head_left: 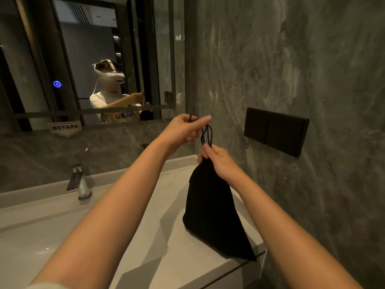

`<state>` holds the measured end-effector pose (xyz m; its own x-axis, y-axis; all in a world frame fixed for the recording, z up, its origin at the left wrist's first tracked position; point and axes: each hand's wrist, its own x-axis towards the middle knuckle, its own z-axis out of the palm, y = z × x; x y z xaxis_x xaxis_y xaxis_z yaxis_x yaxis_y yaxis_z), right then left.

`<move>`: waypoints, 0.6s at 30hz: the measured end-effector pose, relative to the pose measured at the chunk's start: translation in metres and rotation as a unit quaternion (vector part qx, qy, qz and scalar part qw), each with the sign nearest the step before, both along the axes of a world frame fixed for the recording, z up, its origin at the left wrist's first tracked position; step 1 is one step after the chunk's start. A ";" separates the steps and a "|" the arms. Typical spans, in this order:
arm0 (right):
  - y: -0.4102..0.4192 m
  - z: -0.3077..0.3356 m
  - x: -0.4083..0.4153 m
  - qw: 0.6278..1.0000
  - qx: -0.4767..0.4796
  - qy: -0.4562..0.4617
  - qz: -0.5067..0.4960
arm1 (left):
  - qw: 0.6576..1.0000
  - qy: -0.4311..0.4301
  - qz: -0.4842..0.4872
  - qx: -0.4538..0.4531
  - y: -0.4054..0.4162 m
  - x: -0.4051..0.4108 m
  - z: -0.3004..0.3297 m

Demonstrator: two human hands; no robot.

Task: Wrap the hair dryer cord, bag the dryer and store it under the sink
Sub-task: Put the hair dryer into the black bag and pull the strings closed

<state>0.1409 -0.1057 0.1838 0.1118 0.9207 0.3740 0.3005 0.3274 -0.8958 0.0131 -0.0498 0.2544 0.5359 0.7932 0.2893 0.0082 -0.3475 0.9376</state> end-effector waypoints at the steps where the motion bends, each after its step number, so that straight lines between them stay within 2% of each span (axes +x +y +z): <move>1: 0.000 0.003 0.001 1.000 -0.004 -0.012 -0.006 | 0.998 0.056 0.014 0.003 0.001 -0.002 -0.008; 4: 0.002 0.013 0.007 1.000 -0.001 -0.013 -0.011 | 0.987 0.150 0.001 -0.061 -0.001 -0.006 -0.036; 6: 0.004 0.015 0.012 1.000 0.009 -0.025 -0.008 | 0.984 0.148 -0.048 -0.087 -0.002 -0.008 -0.050; 7: 0.003 0.017 0.014 1.000 0.005 -0.024 -0.003 | 0.985 0.147 -0.043 -0.073 -0.002 -0.008 -0.056; 9: 0.002 0.020 0.016 1.000 -0.014 -0.028 0.001 | 0.984 0.161 0.066 -0.038 -0.007 -0.005 -0.062; 11: 0.001 0.022 0.017 0.999 -0.024 -0.037 -0.001 | 0.949 0.224 0.222 0.021 -0.016 0.000 -0.067; 12: 0.000 0.022 0.016 0.999 -0.027 -0.035 -0.002 | 0.927 0.270 0.254 0.061 -0.022 0.002 -0.068; 14: 0.000 0.023 0.014 0.999 -0.027 -0.022 0.005 | 0.907 0.326 0.233 0.128 -0.030 0.007 -0.066; 15: -0.001 0.023 0.011 1.000 -0.024 -0.018 0.009 | 0.913 0.323 0.208 0.138 -0.033 0.008 -0.065; 16: -0.001 0.023 0.009 1.000 -0.025 -0.012 0.014 | 0.933 0.287 0.174 0.132 -0.033 0.009 -0.065; 18: 0.000 0.023 0.005 0.999 -0.032 0.013 0.019 | 0.978 0.160 0.100 0.094 -0.031 0.013 -0.069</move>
